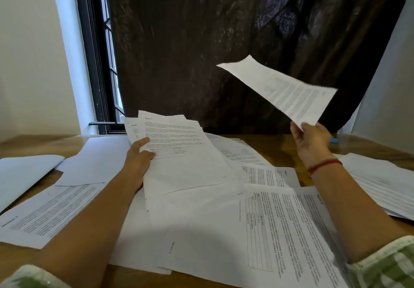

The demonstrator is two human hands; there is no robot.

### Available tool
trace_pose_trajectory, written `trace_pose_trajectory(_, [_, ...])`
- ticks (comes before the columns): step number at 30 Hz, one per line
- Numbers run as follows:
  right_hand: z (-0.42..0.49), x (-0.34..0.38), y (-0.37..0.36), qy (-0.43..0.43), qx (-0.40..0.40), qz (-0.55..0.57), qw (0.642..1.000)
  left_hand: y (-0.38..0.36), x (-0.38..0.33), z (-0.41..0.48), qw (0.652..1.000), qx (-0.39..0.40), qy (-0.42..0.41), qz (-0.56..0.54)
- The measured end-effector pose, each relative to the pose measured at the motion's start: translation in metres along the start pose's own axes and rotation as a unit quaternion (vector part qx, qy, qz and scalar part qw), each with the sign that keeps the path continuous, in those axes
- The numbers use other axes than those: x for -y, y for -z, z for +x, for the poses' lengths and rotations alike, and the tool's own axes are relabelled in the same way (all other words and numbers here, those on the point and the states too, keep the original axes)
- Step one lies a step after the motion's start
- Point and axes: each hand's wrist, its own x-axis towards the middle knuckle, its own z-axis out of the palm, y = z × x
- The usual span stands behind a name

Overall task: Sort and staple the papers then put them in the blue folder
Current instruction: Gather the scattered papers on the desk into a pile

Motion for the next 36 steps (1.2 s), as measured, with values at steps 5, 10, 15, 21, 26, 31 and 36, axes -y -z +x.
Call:
trace_pose_trajectory(5, [-0.006,-0.015,0.009,-0.184,0.22,-0.226,0.931,-0.001,-0.006,-0.005,1.0,0.012,0.016,0.003])
trace_pose_trajectory(10, [-0.025,-0.023,0.014,-0.116,0.312,-0.342,0.879,0.003,-0.011,-0.001,0.996,0.054,0.029,0.069])
trace_pose_trajectory(15, [-0.039,-0.037,0.0,-0.007,0.256,-0.434,0.864,-0.004,-0.016,-0.009,0.984,0.099,0.021,0.146])
trace_pose_trajectory(21, [-0.053,-0.061,-0.021,0.003,0.178,-0.339,0.924,-0.006,-0.018,-0.014,0.978,0.137,-0.017,0.155])
trace_pose_trajectory(26, [-0.063,-0.065,-0.033,0.038,0.184,-0.365,0.912,-0.002,-0.019,-0.019,0.979,0.147,0.038,0.138])
trace_pose_trajectory(31, [-0.074,-0.064,-0.04,-0.033,0.206,-0.29,0.934,-0.002,-0.019,-0.02,0.965,0.15,-0.004,0.215])
trace_pose_trajectory(36, [-0.068,-0.054,-0.043,-0.025,0.243,-0.276,0.93,-0.003,-0.014,-0.014,0.958,0.119,-0.02,0.261])
